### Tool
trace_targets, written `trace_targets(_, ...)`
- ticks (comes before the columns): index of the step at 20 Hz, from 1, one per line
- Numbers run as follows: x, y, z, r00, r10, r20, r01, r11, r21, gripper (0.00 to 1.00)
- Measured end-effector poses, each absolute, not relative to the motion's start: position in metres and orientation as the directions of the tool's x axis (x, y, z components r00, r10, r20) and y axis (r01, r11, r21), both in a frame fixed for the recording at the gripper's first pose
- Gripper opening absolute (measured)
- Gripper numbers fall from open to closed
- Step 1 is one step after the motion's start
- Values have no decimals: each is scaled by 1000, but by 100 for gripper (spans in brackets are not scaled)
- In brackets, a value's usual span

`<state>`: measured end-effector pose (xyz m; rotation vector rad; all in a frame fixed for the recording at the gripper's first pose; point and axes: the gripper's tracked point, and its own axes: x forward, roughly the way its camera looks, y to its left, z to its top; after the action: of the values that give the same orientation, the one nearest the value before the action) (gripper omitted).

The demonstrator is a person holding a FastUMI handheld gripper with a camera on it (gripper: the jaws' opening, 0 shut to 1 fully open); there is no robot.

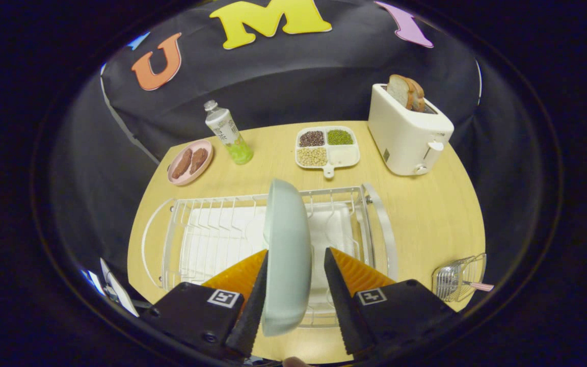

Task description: Take the plate from the dish rack, then take the spoon from the basket and place it into the plate.

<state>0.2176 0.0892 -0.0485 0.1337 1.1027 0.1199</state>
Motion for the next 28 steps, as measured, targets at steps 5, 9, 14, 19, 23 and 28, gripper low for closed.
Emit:
trace_targets(5,216,90,-49,438,89,-894,8,995,103,40)
trace_targets(9,215,97,-37,453,40,-891,8,999,49,38)
trace_targets(14,220,90,-9,526,-59,-849,18,998,-58,38)
trace_targets(19,198,86,11,558,-20,-830,1,1000,-23,32)
trace_targets(23,164,79,22,572,55,-818,-14,998,58,32)
trace_targets(28,113,57,21,599,133,-790,-28,989,146,32)
